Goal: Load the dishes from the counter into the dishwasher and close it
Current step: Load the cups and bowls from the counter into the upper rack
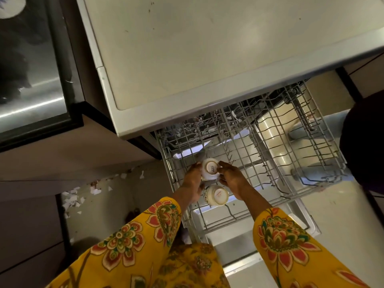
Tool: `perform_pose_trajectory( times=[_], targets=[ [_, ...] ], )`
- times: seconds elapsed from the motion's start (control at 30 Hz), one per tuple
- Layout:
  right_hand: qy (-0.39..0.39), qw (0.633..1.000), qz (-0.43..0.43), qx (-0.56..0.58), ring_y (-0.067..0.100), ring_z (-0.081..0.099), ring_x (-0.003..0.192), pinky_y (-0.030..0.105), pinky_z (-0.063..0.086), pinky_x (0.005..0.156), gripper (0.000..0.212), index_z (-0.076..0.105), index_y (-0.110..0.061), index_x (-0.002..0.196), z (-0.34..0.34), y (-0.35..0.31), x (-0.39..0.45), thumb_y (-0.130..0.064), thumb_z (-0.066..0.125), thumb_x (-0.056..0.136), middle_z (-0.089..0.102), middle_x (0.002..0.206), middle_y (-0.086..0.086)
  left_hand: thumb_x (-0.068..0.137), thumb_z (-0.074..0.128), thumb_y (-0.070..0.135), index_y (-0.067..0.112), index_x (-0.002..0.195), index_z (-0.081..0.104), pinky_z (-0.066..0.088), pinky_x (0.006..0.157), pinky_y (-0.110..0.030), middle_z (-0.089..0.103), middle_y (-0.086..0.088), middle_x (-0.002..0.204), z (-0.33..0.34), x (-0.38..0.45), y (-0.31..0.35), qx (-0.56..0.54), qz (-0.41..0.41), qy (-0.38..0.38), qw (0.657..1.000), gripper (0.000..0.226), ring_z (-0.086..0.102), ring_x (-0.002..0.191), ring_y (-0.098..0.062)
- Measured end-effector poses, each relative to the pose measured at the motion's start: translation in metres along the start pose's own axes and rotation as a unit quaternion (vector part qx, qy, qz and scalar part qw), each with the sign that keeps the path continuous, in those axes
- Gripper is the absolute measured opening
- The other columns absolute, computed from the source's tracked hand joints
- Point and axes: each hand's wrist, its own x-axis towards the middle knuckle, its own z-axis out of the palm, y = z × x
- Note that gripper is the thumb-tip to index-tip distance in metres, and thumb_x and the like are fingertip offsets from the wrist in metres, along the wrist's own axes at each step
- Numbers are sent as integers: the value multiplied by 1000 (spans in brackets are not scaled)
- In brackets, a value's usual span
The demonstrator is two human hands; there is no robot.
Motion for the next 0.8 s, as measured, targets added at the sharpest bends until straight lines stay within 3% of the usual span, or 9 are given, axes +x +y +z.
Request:
perform_pose_trajectory(
  times=[0.1,0.17,0.23,0.3,0.4,0.5,0.57,0.67,0.8],
  targets=[
    [4,999,-17,-32,21,54,94,38,49,91,41,52,-17,133,-1,3,0,-10,53,93,57,126,14,99,44,34,21,124,54,44,95,-37,55,-7,127,-1,-3,0,15,3,5,1000,31,50,114,-21],
    [13,997,-38,-69,21,53,99,38,46,94,40,53,-17,131,0,3,-3,-13,54,92,56,131,15,99,42,34,20,127,52,45,83,-32,54,-5,127,-2,-6,1,18,10,1,1000,33,50,107,-18],
    [49,986,-81,-134,25,54,106,41,44,100,34,58,-11,125,0,1,-10,-14,53,92,57,129,15,100,40,33,15,128,52,41,69,-27,52,-5,116,-3,-12,3,25,18,-3,1000,35,48,87,-14],
    [104,966,-132,-197,31,54,112,35,42,98,27,63,-2,114,-1,-1,-19,-13,51,93,61,122,17,100,39,35,13,127,53,40,65,-26,52,-5,114,-6,-18,4,27,18,-2,999,37,48,82,-15],
    [146,959,-152,-191,32,56,108,28,41,87,26,66,1,105,1,-4,-28,-15,49,94,66,112,17,100,40,35,15,113,56,39,65,-26,53,-4,113,-12,-29,8,30,22,-1,999,29,49,85,-14],
    [133,963,-153,-178,34,58,103,33,44,89,23,67,-3,99,8,-7,-37,-18,51,92,66,107,18,101,38,30,16,112,55,39,65,-26,50,0,105,-20,-45,11,22,33,-4,999,24,47,85,-12],
    [114,964,-161,-179,36,60,102,40,47,92,19,68,-8,95,18,-8,-44,-19,52,90,67,105,18,101,39,30,15,120,56,41,74,-28,51,0,113,-28,-56,15,16,48,-3,999,29,46,101,-16],
    [81,956,-178,-218,36,61,100,44,49,91,23,69,-10,101,38,-10,-59,-19,51,89,67,106,17,100,41,30,16,116,58,41,73,-29,54,0,117,-46,-71,22,10,84,-1,996,27,49,98,-14],
    [26,938,-225,-264,27,62,91,31,47,80,23,70,-8,102,72,-16,-89,-18,52,91,69,102,16,100,42,29,16,107,61,39,77,-31,56,-2,110,-78,-99,34,-10,124,-5,992,24,49,99,-17]
  ],
)
